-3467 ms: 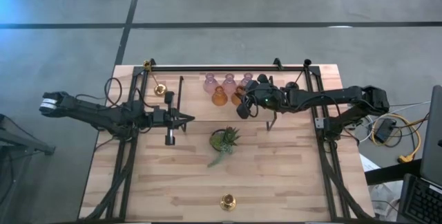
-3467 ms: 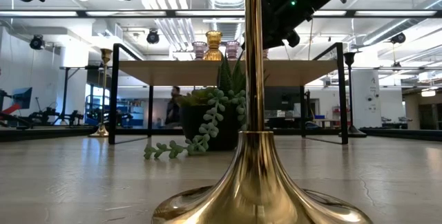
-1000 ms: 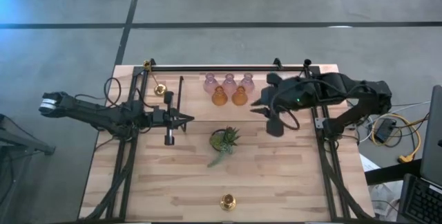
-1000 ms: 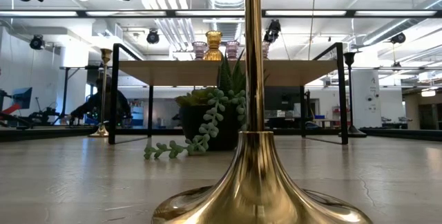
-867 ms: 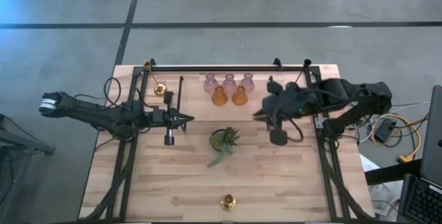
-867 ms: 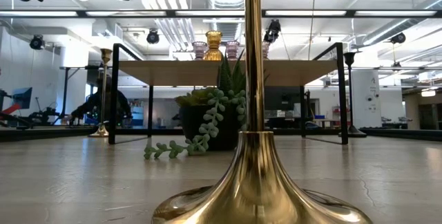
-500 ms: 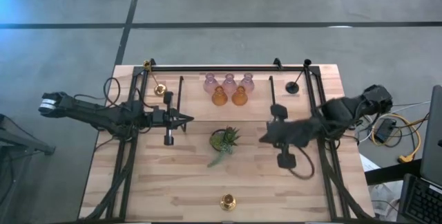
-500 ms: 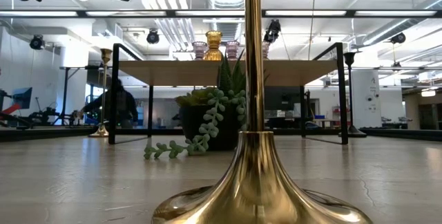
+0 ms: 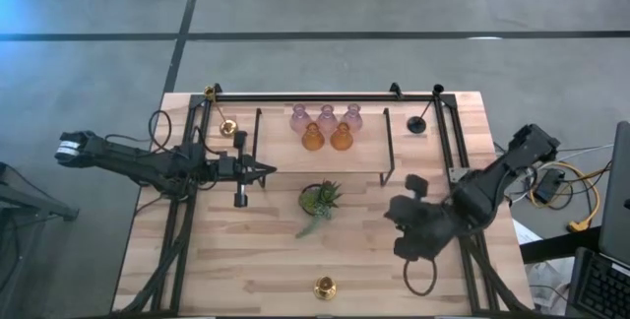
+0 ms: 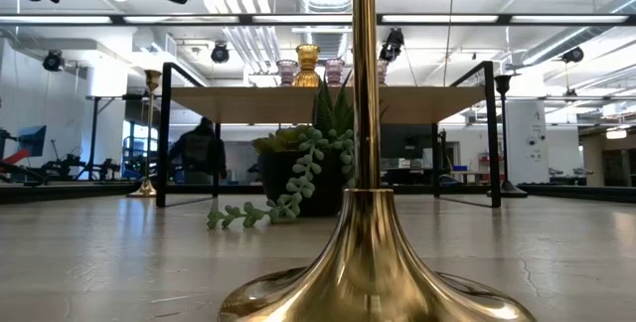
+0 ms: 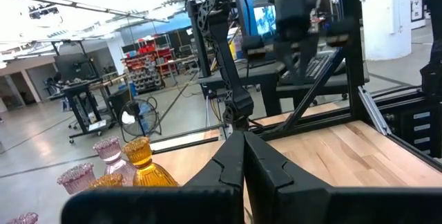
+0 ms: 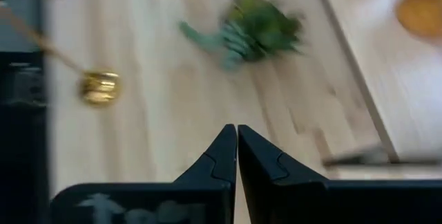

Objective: Pick & Place candle stick holders
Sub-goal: Put the black candle holder on the shelf

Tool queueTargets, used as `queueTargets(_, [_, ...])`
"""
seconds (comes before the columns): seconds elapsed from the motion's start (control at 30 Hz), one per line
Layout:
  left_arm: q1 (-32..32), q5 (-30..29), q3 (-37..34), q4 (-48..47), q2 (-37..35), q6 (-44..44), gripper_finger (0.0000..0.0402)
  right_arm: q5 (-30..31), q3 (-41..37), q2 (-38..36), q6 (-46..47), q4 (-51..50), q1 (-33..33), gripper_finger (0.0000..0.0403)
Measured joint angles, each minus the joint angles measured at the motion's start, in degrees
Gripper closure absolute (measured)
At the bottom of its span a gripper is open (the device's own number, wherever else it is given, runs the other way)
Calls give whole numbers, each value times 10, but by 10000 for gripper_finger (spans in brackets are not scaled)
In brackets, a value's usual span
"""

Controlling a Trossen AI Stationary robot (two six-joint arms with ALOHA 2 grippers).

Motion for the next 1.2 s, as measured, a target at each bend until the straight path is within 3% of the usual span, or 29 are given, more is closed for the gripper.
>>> queueTargets(0.13, [0, 0, 0, 0, 0, 0, 394, 113, -47, -3, 192, -95, 30, 394])
queueTargets(0.3, [0, 0, 0, 0, 0, 0, 394, 207, -117, -11, 448, -238, 39, 394])
queueTargets(0.6, [0, 0, 1, 4, 0, 3, 394, 305, -287, -109, 567, -229, -37, 394])
queueTargets(0.87, [1, 0, 1, 4, 0, 6, 394, 395, -376, -212, 611, -202, -131, 394])
queueTargets(1.07, [1, -2, 1, 4, 0, 16, 394, 400, -409, -249, 493, -105, -186, 394])
queueTargets(1.2, [1, -33, 1, 4, 0, 39, 394, 398, -432, -253, 399, -33, -208, 394])
